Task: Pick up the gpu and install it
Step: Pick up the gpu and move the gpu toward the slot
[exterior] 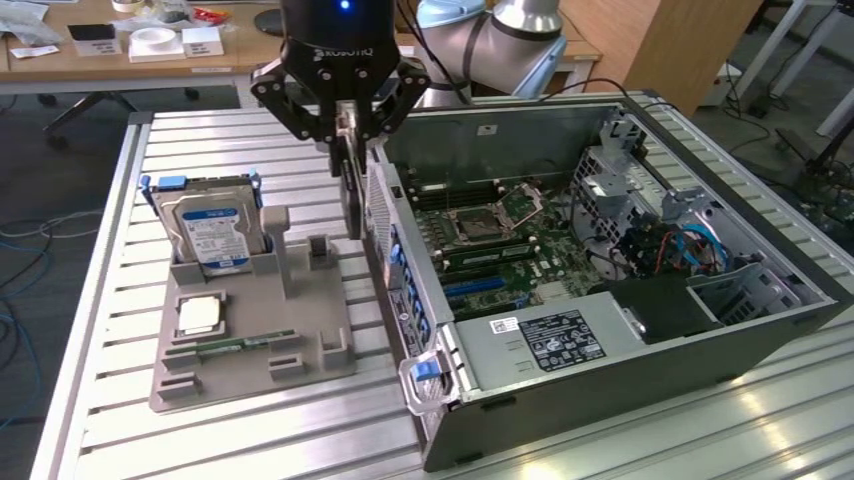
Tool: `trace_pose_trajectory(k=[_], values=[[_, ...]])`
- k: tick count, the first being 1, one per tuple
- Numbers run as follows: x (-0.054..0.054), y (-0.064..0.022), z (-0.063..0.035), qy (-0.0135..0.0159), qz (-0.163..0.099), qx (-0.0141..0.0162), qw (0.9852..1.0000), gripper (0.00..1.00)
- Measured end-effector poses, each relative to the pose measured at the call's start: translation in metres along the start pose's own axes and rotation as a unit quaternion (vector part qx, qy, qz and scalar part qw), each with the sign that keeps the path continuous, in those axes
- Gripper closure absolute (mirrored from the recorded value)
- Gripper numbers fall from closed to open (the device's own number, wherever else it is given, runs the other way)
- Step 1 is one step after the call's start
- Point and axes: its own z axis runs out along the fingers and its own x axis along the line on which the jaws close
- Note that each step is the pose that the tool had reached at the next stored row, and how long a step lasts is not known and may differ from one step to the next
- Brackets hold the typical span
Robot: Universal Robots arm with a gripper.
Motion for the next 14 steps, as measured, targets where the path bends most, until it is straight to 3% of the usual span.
trace_pose_trajectory(k=[14], values=[[-0.024,0.001,0.0007,0.0,0.0,0.0001,1.0,0.73]])
